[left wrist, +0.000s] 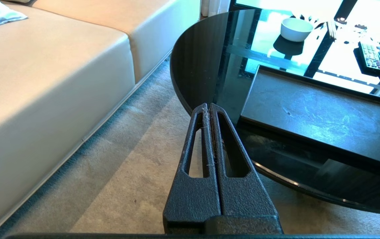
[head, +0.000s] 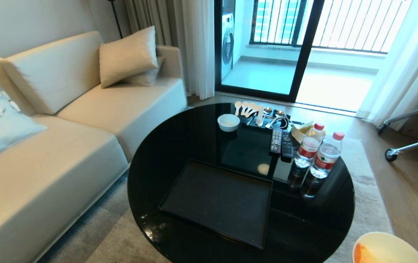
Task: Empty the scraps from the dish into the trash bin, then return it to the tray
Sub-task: Move the bowl over the trash can
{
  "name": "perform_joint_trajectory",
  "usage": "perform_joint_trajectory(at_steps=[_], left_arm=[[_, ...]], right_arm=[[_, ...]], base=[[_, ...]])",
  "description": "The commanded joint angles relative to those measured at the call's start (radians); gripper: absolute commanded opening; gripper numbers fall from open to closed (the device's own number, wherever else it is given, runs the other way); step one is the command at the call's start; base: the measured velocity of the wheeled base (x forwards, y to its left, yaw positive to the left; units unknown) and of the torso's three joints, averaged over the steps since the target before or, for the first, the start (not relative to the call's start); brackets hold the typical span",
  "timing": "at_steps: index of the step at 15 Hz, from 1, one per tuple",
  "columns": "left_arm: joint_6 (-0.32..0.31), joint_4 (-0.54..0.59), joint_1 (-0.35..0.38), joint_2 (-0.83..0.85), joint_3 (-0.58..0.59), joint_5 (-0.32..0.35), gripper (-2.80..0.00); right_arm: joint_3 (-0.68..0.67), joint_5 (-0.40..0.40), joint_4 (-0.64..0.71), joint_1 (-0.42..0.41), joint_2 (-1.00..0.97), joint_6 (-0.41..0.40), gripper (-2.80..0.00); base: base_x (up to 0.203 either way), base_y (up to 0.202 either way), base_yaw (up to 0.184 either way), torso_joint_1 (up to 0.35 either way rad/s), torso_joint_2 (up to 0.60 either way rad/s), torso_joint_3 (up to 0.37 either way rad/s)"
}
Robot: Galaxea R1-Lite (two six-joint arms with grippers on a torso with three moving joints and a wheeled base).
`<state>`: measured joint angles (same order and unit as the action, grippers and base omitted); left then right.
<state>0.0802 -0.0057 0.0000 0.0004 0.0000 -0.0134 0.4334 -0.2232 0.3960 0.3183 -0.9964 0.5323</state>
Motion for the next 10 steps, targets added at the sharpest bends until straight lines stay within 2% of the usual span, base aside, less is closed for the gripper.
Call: perform_joint_trajectory(at_steps=[1,10], left_arm=[[0.001,0.000,0.000,0.000,0.000,0.000,-2.80],[0.001,0.000,0.000,0.000,0.000,0.000,-2.80]], right_arm=[[0.007,-0.001,0.001,0.001,-0.025,0.003,-2.80],[0.009,-0.005,-0.020,0.005,-0.037,0.005,-2.80]], base=[[0.000,0.000,0.000,0.000,0.00,0.000],[0.000,0.000,0.000,0.000,0.00,0.000]])
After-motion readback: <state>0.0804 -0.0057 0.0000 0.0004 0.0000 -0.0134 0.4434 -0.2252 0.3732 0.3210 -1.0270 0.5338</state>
